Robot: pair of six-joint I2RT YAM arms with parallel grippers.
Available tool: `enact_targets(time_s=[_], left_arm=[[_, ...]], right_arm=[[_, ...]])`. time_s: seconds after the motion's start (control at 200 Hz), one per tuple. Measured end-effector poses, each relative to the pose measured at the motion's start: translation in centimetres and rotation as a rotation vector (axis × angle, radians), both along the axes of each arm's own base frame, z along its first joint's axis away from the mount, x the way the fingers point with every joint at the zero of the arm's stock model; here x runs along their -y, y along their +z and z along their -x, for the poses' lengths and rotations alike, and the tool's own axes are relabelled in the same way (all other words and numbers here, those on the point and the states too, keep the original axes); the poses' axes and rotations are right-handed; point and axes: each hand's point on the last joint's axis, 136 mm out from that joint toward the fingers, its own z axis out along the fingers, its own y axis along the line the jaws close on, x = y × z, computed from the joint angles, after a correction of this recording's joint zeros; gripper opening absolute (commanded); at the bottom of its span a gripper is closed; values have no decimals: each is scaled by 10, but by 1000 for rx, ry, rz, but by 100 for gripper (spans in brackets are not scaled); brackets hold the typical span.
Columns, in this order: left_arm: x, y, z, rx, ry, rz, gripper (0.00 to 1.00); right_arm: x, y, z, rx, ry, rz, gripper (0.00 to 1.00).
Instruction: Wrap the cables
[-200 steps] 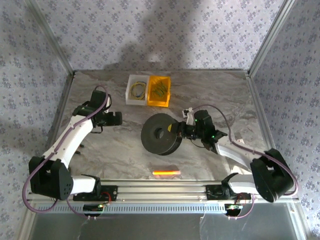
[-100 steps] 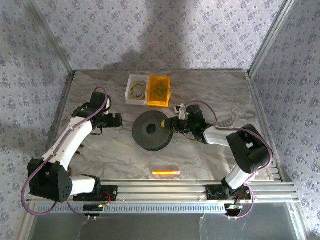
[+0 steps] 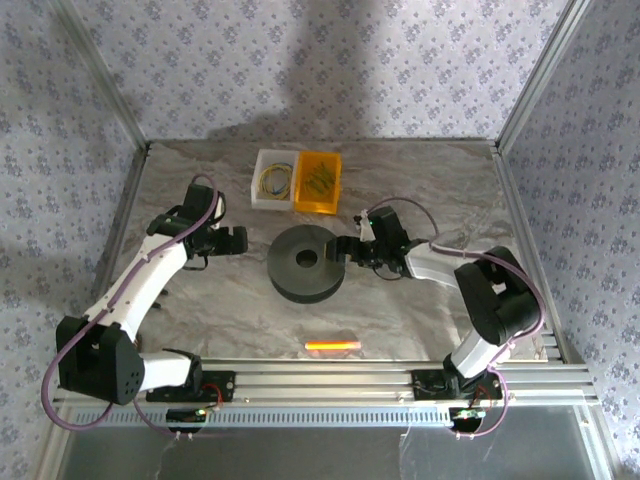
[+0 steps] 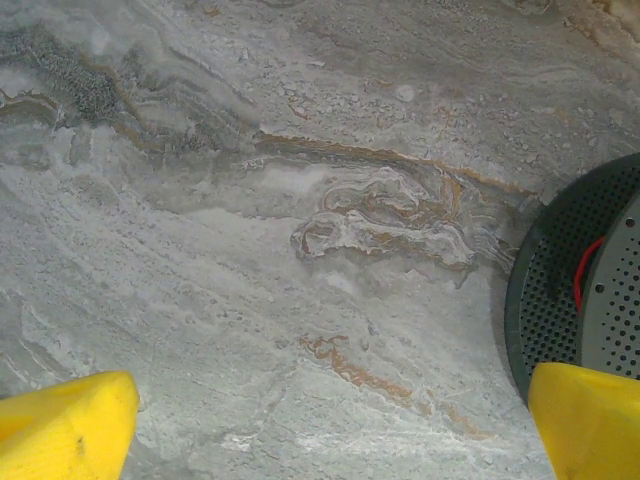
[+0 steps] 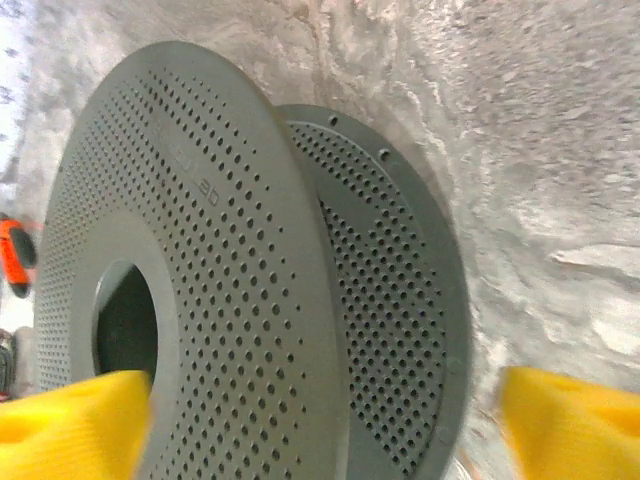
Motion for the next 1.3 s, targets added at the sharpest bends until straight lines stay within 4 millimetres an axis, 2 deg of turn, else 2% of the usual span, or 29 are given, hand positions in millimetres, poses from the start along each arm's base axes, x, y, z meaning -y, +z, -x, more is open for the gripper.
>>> enact_targets(time_s=[0.09,0.215,0.365,0.43,0.495,0.625,0.68,0.765,0.81,0.914,0.954,1.009,1.079,1.299], left_arm=[[0,0,0,1,0,0,100],[0,0,0,0,-2,0,100],[-1,0,1,0,1,-4,100],[-1,0,1,-2,2,-9,100],[-2,-1,2,-4,4,-12,100],[-3,-3,5,-21,3,-17,100],[-3,-3,6,-25,3,-18,100],[-3,-3,7,-27,3,-19,100],[-3,-4,7,-29,3,-19,100],[-3,-6,6,-36,0,-23,100],[-3,-6,7,-39,-4,-25,100],[-3,-7,7,-41,-5,-26,100],[-3,-7,7,-44,-6,-24,100],[-3,-9,7,-49,-9,-26,100]], right_arm=[[3,22,-6,55,22,51,100],[4,81,-25,189,67,119,100],[-4,168,-71,400,96,194,100],[-8,194,-94,470,100,230,100],[-14,206,-118,513,104,266,100],[-24,194,-163,523,126,350,96],[-28,176,-180,508,143,389,93],[-32,150,-198,477,162,434,82],[-34,134,-207,461,177,459,80],[-37,105,-221,427,194,489,72],[-37,97,-224,415,197,496,66],[-39,88,-228,411,206,503,64],[-42,82,-234,413,206,505,58],[-42,67,-245,413,190,526,51]])
